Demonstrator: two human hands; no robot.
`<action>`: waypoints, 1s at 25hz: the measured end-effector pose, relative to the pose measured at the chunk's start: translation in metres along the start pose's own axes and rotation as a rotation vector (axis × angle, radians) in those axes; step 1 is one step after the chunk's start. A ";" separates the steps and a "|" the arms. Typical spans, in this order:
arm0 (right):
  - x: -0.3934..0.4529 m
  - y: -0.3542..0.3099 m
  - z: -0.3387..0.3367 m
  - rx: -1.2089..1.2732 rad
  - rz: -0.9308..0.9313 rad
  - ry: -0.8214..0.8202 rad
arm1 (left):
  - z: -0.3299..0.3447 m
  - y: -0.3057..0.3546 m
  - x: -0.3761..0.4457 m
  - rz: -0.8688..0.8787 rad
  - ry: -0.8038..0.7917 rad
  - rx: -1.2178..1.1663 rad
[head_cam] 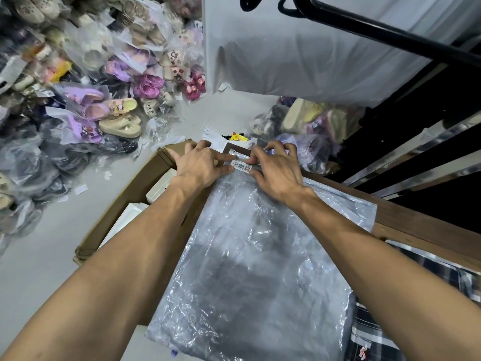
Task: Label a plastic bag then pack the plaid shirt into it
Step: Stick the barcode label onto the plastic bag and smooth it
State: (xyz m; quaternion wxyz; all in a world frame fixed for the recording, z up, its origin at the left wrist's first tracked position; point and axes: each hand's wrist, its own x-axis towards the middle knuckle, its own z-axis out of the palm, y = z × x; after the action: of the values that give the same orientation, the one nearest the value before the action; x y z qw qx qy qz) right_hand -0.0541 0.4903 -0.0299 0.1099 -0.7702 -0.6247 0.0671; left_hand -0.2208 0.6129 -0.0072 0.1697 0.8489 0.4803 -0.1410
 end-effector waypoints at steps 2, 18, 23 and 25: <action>-0.003 0.001 -0.001 -0.001 0.005 0.019 | 0.000 0.000 0.000 0.000 0.000 0.002; -0.010 0.009 0.002 0.000 0.013 0.086 | -0.004 0.002 -0.003 0.035 -0.020 0.029; -0.018 -0.009 0.006 0.004 0.093 0.151 | -0.009 0.007 -0.002 0.036 -0.045 0.029; -0.025 -0.018 0.008 0.030 0.146 0.205 | -0.009 0.007 -0.002 0.023 -0.049 0.009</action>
State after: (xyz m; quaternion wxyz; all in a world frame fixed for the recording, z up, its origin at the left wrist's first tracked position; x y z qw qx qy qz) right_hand -0.0783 0.4704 -0.0340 0.1794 -0.8147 -0.5513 0.0050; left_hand -0.2150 0.6116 0.0030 0.1791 0.8513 0.4657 -0.1623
